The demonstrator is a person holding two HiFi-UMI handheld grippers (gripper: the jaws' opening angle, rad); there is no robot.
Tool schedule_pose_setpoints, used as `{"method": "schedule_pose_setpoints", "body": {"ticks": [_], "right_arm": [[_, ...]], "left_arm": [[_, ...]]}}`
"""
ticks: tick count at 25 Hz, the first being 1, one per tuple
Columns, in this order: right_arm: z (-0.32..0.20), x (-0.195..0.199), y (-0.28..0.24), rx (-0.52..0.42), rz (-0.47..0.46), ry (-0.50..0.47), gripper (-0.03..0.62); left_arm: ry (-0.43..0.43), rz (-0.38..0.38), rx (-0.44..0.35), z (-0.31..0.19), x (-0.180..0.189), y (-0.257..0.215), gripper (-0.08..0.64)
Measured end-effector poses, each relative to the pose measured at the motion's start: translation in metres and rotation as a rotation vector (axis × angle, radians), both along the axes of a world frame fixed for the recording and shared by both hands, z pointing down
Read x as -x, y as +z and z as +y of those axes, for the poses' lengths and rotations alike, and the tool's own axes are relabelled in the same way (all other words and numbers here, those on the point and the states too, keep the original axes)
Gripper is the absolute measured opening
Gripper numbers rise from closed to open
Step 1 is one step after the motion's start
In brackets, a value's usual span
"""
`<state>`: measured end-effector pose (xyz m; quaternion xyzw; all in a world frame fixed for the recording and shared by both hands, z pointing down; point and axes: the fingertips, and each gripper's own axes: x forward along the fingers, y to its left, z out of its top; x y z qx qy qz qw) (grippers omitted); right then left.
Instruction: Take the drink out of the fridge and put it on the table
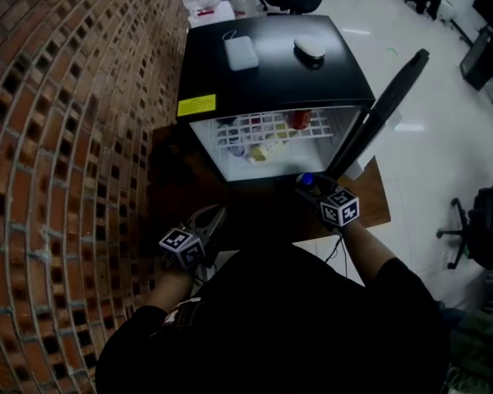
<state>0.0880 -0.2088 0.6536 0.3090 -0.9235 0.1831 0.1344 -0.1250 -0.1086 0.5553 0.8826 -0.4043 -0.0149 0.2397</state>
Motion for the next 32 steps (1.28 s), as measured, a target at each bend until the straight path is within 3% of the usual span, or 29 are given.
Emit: {"method": "schedule_pose_setpoints", "body": {"ticks": [3, 5, 10, 12, 15, 16, 20, 23, 27, 32], "right_arm": [[0.0, 0.002, 0.004, -0.024, 0.08, -0.013, 0.342], [0.004, 0.004, 0.006, -0.029, 0.101, -0.02, 0.397], [0.023, -0.007, -0.021, -0.089, 0.04, -0.053, 0.437], [0.033, -0.027, -0.027, -0.104, 0.016, -0.022, 0.437], [0.048, -0.067, -0.015, -0.055, -0.003, 0.07, 0.436], [0.054, -0.077, -0.007, -0.03, -0.001, 0.09, 0.421], [0.072, -0.1, 0.018, 0.065, -0.009, 0.16, 0.173], [0.083, -0.096, 0.023, 0.086, -0.018, 0.152, -0.009], [0.091, -0.08, 0.01, 0.054, -0.055, 0.087, -0.008], [0.085, -0.08, 0.0, 0.036, -0.063, 0.1, -0.006]], "left_arm": [[0.013, -0.003, -0.008, 0.004, -0.004, -0.002, -0.005], [0.013, -0.003, -0.007, 0.005, -0.004, -0.002, -0.005], [0.004, 0.006, -0.013, 0.006, -0.003, -0.003, -0.005], [-0.002, 0.008, -0.012, 0.005, -0.001, -0.001, -0.005], [-0.004, 0.005, -0.018, 0.002, 0.0, 0.002, -0.005], [-0.002, -0.003, -0.024, 0.001, -0.001, 0.003, -0.005], [0.006, -0.049, -0.048, -0.001, -0.003, 0.01, -0.003], [0.015, -0.059, -0.043, 0.0, -0.008, 0.019, -0.003], [0.039, -0.059, -0.034, 0.004, -0.016, 0.023, -0.003], [0.047, -0.049, -0.043, 0.004, -0.018, 0.02, -0.005]]}}
